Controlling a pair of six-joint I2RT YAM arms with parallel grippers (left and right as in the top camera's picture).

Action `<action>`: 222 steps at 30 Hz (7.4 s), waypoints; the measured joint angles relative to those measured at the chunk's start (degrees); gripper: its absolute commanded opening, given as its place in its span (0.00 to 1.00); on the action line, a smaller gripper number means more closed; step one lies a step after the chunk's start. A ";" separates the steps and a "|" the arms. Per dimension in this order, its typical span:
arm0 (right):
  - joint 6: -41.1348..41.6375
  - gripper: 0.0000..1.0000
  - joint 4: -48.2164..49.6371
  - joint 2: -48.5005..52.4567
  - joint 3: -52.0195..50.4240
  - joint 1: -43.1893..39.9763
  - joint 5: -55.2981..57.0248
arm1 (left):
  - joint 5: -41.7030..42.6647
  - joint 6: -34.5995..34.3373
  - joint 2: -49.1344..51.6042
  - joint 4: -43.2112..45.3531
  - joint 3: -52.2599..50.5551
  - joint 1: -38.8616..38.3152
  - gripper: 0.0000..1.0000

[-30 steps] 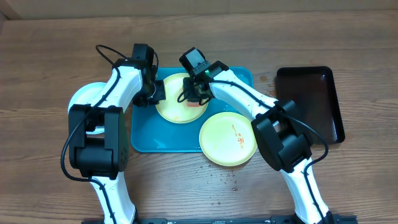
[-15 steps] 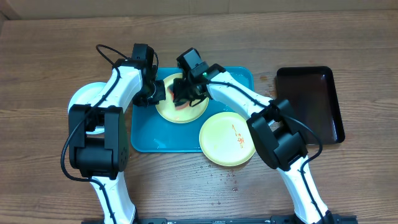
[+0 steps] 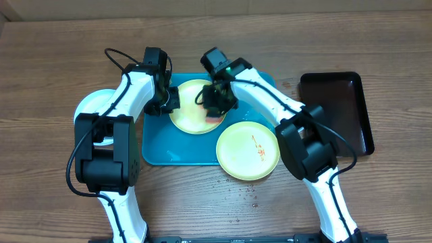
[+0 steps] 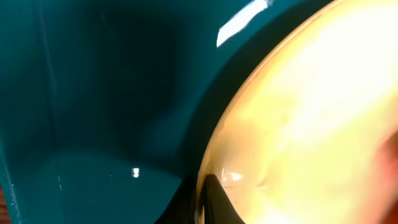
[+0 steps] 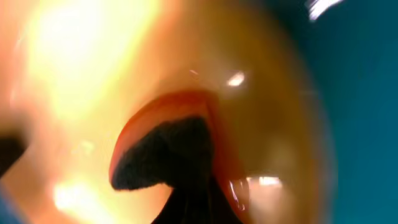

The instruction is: Clean dirty plates on tray and stack at the side

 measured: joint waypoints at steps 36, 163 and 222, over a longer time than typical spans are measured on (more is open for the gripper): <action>-9.42 0.04 -4.13 -7.02 2.56 -7.52 -17.49 | -3.21 0.24 -0.44 -6.51 3.98 0.35 0.04; -12.04 0.04 -10.10 -19.82 3.02 -20.72 -17.27 | 20.44 1.73 -21.18 4.24 -15.06 -5.73 0.61; -12.04 0.04 -13.14 -19.82 3.02 -19.56 -15.23 | 1.51 0.42 -9.14 5.07 -11.43 -12.20 0.04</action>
